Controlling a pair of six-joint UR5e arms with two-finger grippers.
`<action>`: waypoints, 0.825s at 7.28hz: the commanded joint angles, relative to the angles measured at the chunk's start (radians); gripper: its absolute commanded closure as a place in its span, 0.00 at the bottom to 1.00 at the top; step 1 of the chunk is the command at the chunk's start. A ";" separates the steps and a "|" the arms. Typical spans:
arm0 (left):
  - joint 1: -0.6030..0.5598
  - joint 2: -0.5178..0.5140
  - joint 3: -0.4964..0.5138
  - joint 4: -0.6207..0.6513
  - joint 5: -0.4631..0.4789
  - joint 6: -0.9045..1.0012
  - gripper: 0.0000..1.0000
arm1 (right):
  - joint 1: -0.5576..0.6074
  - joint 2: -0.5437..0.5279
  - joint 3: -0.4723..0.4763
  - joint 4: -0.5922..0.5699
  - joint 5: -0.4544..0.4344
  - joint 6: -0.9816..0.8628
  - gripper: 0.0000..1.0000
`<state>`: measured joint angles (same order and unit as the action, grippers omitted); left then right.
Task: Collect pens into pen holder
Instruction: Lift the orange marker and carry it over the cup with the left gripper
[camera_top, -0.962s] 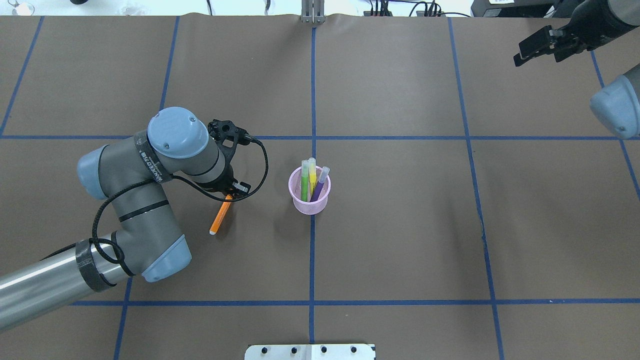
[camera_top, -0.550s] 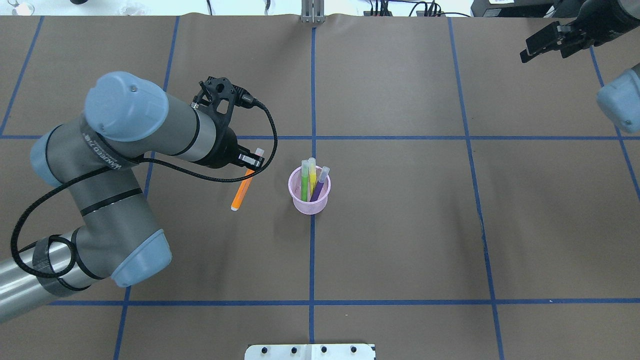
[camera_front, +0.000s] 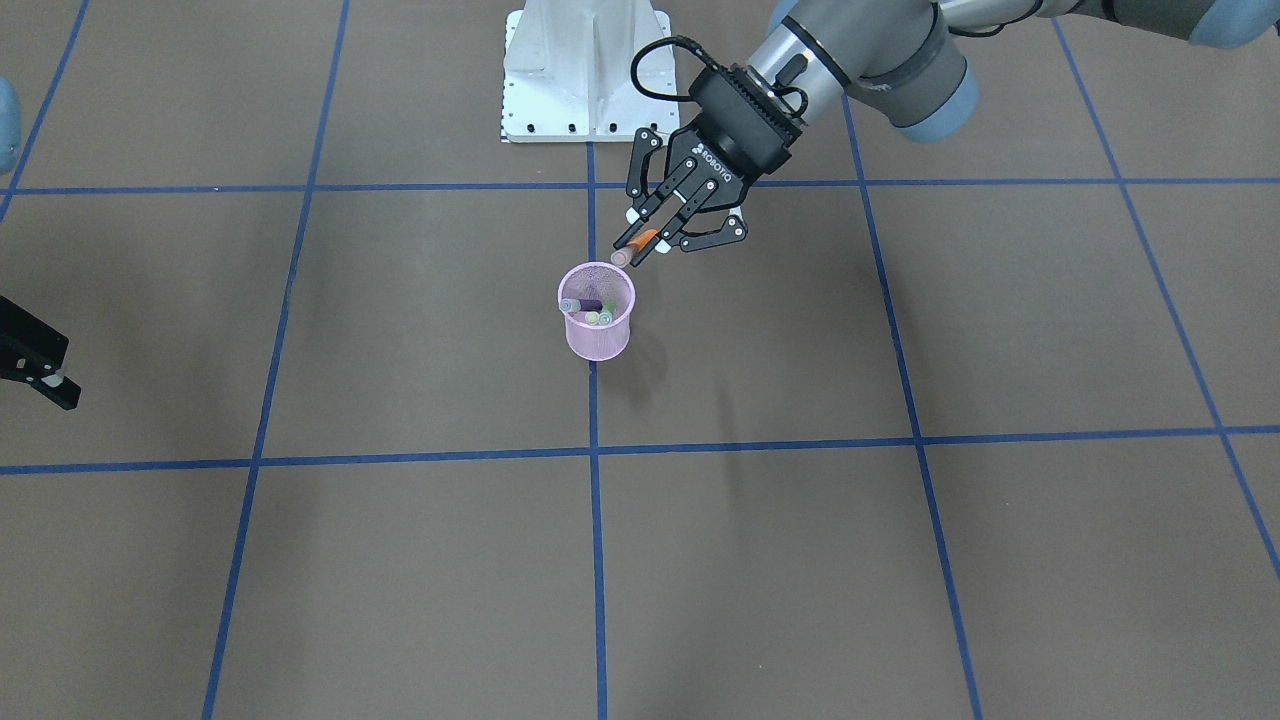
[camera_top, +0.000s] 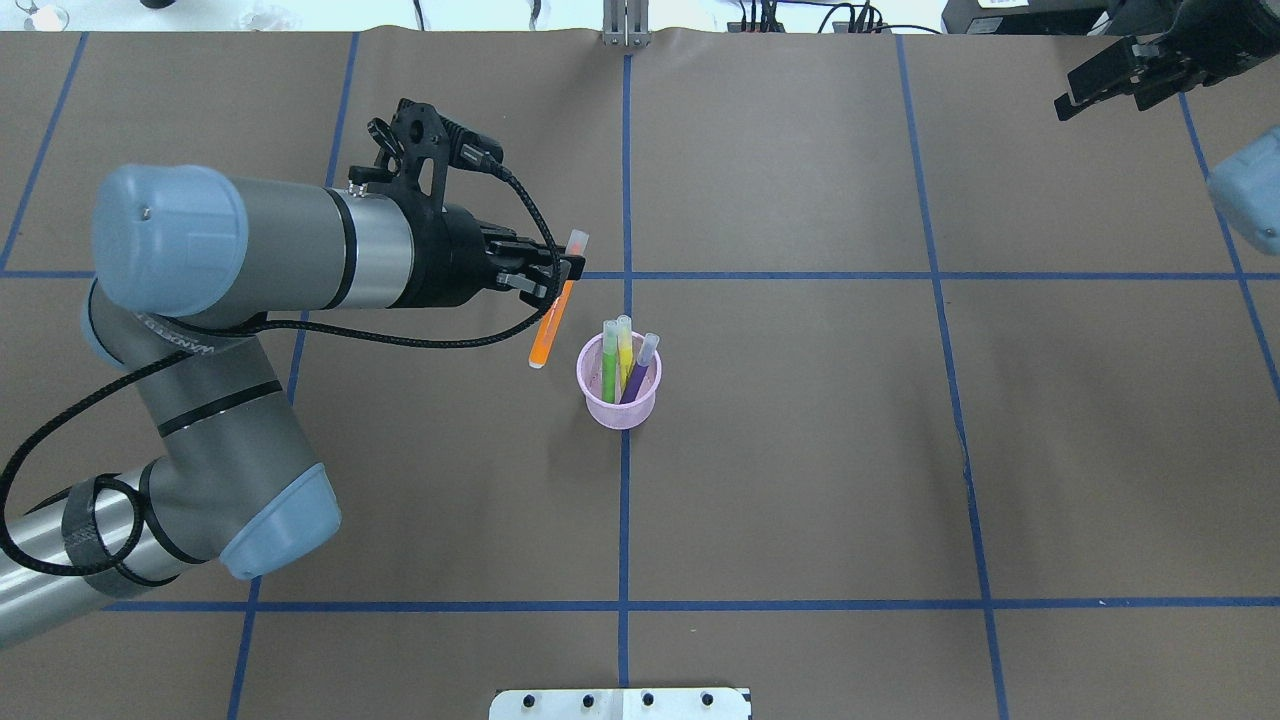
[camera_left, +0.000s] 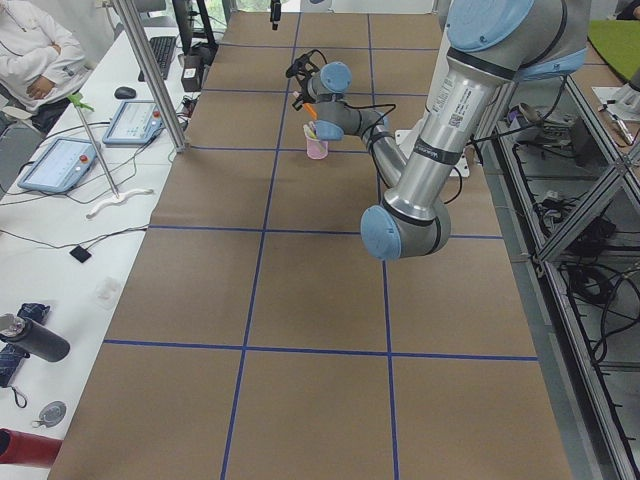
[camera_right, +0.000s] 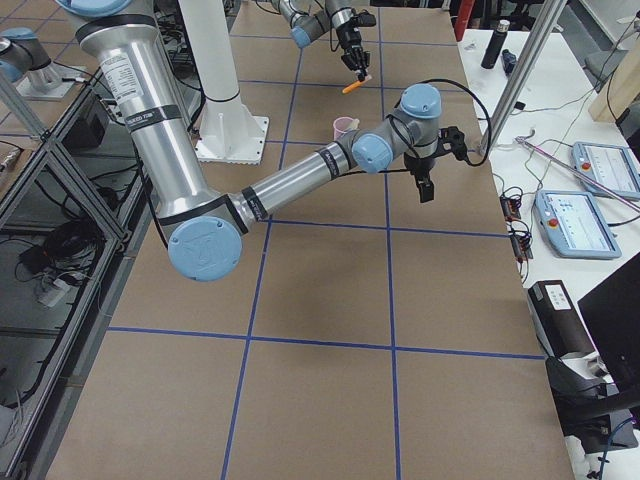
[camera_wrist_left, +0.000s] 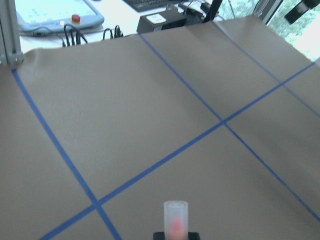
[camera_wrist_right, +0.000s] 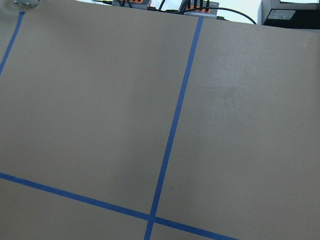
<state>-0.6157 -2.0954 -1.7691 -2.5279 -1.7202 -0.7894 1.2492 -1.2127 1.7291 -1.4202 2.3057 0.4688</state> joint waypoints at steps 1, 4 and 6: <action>0.022 -0.006 0.219 -0.420 0.135 -0.001 1.00 | 0.004 -0.008 0.001 0.001 0.001 -0.018 0.00; 0.106 -0.025 0.367 -0.632 0.238 -0.001 1.00 | 0.013 -0.013 0.000 0.001 0.004 -0.025 0.00; 0.106 -0.015 0.355 -0.635 0.237 -0.010 1.00 | 0.015 -0.013 0.000 0.000 0.006 -0.026 0.00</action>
<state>-0.5118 -2.1165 -1.4114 -3.1559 -1.4858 -0.7954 1.2626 -1.2256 1.7288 -1.4192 2.3109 0.4438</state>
